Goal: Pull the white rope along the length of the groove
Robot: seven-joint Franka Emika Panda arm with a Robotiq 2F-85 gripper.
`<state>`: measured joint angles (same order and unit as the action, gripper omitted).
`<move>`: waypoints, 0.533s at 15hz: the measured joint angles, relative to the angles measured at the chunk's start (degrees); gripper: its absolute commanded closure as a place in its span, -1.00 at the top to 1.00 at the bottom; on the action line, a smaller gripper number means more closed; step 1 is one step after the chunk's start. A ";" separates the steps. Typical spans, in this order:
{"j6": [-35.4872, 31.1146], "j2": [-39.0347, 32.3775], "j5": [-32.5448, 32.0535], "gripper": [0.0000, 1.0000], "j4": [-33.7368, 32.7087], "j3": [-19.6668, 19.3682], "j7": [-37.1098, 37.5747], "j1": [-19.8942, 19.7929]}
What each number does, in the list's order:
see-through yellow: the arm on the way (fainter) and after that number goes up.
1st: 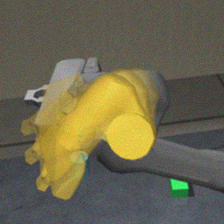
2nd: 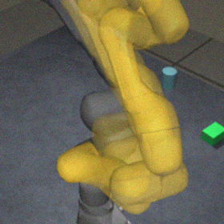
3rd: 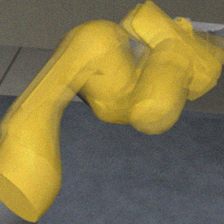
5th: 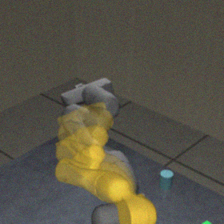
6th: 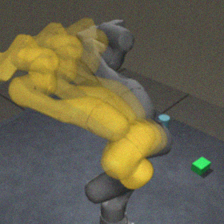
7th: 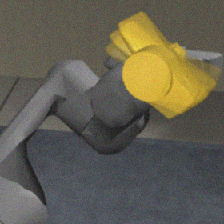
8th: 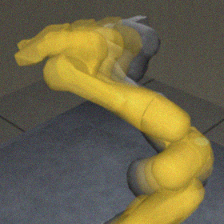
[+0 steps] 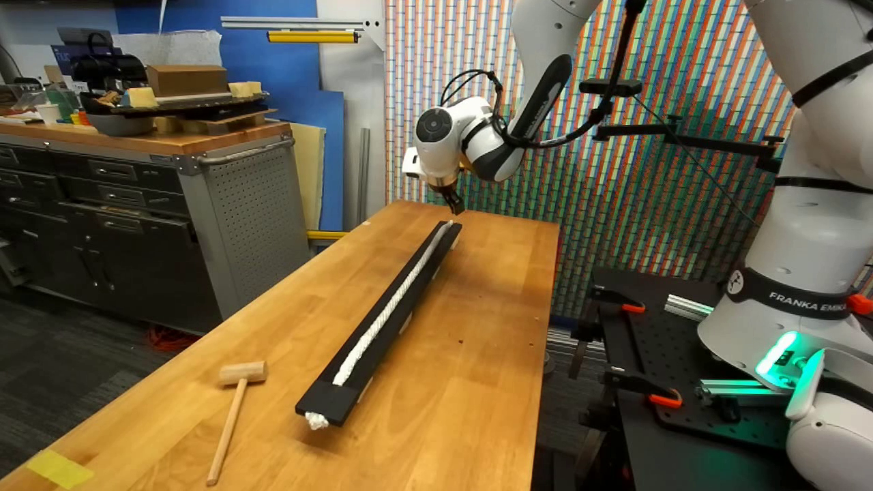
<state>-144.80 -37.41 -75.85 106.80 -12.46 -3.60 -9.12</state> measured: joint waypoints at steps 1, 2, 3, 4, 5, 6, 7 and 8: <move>0.30 0.64 0.71 1.00 -0.02 0.06 0.04 0.00; 0.64 1.28 1.44 1.00 -0.03 0.16 0.05 0.00; 1.14 1.87 2.56 1.00 -0.02 0.29 0.04 0.00; 1.94 2.39 4.05 1.00 -0.02 0.52 0.03 0.00; 2.98 2.90 5.87 1.00 -0.02 0.83 0.02 0.00; 4.67 3.41 8.43 1.00 -0.03 1.32 -0.04 0.00; 7.01 3.92 11.62 1.00 -0.08 1.96 -0.05 0.00; 9.45 4.40 14.69 1.00 -0.31 2.60 0.02 0.07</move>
<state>-135.35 -33.00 -61.16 106.49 -9.86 -3.58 -9.05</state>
